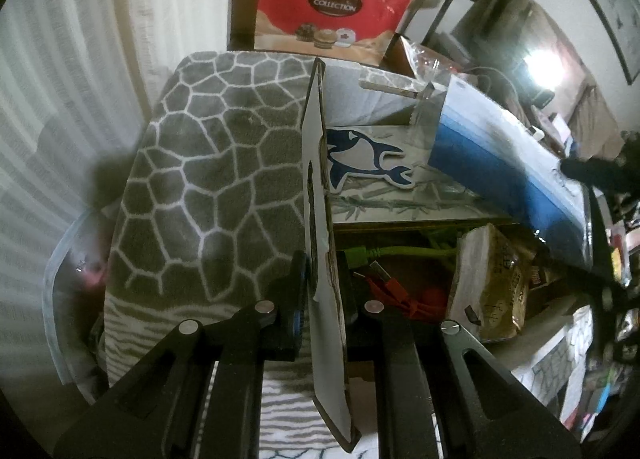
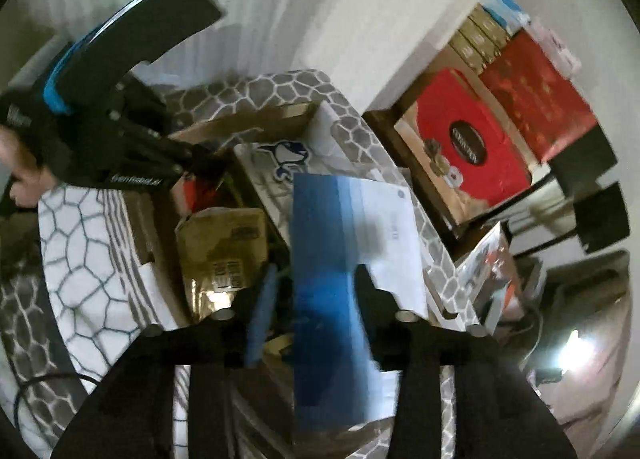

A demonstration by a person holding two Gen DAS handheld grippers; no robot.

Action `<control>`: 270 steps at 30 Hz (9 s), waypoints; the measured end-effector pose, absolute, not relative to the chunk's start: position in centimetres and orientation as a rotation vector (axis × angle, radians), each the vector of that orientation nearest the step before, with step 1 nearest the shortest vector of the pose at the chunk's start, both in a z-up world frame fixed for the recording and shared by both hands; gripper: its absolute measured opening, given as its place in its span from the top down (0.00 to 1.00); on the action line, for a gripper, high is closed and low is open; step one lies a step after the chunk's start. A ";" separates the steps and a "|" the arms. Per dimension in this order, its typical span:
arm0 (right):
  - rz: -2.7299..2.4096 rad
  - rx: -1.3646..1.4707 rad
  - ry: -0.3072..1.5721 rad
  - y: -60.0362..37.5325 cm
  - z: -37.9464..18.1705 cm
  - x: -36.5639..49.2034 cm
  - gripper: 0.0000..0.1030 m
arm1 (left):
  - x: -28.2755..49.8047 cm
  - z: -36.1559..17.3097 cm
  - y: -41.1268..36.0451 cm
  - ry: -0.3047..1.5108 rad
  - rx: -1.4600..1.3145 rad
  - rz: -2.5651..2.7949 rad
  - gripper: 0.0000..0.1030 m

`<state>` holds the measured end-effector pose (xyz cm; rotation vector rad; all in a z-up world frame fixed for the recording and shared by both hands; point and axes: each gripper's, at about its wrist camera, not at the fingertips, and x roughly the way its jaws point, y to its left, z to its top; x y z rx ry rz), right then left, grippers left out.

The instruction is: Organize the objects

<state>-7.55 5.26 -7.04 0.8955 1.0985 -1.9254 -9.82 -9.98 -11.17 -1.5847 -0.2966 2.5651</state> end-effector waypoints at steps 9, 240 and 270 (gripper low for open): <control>-2.081 0.995 0.650 11.0 -3.0 -9.9 0.24 | -9.8 -11.2 -9.9 -0.298 -1.585 2.566 0.89; -2.650 1.213 -0.007 24.9 -3.8 -1.6 0.00 | -1.4 -2.4 -1.6 -0.219 -1.292 2.696 0.00; -2.755 1.155 0.078 23.6 -3.0 3.1 0.00 | 2.5 -1.6 -0.9 -0.150 -1.319 2.858 0.00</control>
